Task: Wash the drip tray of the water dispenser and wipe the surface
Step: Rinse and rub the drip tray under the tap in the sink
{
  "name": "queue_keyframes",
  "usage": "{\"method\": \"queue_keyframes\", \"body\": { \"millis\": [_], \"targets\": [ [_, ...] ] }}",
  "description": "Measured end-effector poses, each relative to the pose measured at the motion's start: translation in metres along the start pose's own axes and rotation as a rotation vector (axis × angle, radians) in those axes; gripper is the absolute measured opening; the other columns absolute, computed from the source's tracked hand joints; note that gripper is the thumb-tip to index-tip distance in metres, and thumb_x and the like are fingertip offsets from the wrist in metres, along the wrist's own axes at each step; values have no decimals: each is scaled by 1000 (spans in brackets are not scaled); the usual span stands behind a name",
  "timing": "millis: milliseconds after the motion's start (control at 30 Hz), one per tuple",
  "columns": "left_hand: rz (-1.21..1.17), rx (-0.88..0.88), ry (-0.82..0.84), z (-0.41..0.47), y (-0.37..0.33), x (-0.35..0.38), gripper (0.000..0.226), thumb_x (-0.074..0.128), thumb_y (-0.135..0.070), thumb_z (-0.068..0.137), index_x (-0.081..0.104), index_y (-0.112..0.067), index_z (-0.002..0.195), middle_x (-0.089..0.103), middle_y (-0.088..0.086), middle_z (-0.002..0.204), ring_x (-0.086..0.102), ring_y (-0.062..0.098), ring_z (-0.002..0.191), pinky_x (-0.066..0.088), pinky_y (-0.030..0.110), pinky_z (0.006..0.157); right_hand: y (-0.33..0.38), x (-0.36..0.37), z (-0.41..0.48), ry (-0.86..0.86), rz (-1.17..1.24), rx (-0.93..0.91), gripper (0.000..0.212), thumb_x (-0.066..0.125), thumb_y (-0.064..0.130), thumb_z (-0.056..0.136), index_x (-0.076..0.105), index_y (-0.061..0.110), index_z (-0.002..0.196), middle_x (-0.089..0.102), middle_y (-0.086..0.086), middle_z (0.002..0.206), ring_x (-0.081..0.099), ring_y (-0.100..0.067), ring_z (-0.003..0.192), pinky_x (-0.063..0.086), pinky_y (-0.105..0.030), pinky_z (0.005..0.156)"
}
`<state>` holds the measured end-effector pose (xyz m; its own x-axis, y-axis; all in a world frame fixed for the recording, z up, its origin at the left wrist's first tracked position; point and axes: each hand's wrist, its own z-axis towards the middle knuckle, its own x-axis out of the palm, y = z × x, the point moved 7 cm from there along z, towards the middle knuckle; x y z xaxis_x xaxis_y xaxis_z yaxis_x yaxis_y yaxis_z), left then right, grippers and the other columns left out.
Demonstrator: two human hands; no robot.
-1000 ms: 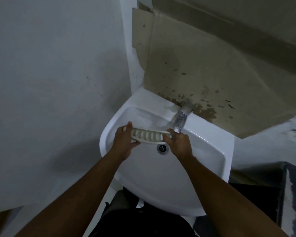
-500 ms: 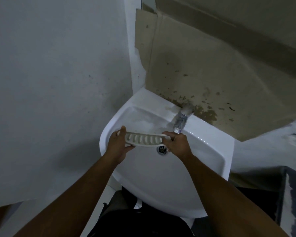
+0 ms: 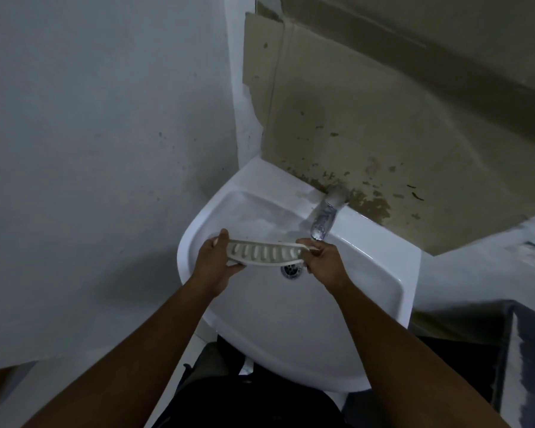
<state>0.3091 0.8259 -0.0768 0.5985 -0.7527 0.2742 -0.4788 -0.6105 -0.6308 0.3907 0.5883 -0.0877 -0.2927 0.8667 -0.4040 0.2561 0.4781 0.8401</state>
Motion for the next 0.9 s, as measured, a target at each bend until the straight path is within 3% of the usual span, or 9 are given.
{"method": "queue_keyframes", "body": {
  "millis": [100,267,367,467,600,700,767,833,900],
  "targets": [
    [7,-6,8,2,3,-2,45,45,-34,99,45,-6,134,56,18,129,58,33,112,56,46,74,-1,-5,1,11,-53,0,38,66,2,83,72,40,82,69,5,67,62,0,53,58,-34,64],
    [101,12,21,0,2,-2,41,48,-34,97,45,-6,127,57,16,121,60,31,106,57,46,74,5,-7,-4,129,-57,8,20,66,-2,86,75,9,99,70,-12,79,65,-6,50,59,-27,54],
    [247,90,-27,-1,-1,1,29,48,-31,97,45,-13,120,55,8,112,60,24,98,56,44,78,0,-11,-8,159,-108,44,24,62,-1,89,72,5,109,67,-13,78,59,-7,46,54,-23,50],
    [391,114,-17,4,4,8,31,47,-28,98,53,-8,122,58,14,115,61,23,95,55,38,80,-9,-20,-19,154,-42,131,26,60,-2,90,70,3,113,61,-14,77,52,-5,42,45,-20,44],
    [485,57,68,9,15,24,47,42,-31,99,40,-5,138,43,19,141,49,33,124,47,43,99,-18,-35,-33,68,140,264,25,48,6,97,70,8,109,63,-13,82,55,-17,57,44,-24,49],
    [679,69,128,13,23,39,61,38,-42,97,32,1,140,38,23,144,43,37,130,42,49,106,-29,-57,-37,-80,162,247,24,52,13,97,73,9,107,64,-10,78,54,-18,59,44,-25,49],
    [759,58,163,14,31,50,78,39,-52,92,21,2,145,33,23,149,40,35,133,39,49,108,-34,-73,-42,-171,101,198,20,60,19,94,75,11,105,64,-7,73,54,-19,63,46,-28,57],
    [848,74,227,13,38,64,69,37,-39,98,10,-3,151,29,20,153,37,34,135,36,49,110,-37,-89,-48,-277,87,197,18,64,22,92,75,15,104,68,-2,82,57,-17,77,48,-32,74],
    [945,94,293,16,46,75,63,38,-29,100,10,-7,152,28,20,154,36,34,136,34,47,112,-36,-106,-55,-350,48,203,22,64,25,92,74,15,109,68,3,97,60,-16,93,46,-30,89]
  ]
}}
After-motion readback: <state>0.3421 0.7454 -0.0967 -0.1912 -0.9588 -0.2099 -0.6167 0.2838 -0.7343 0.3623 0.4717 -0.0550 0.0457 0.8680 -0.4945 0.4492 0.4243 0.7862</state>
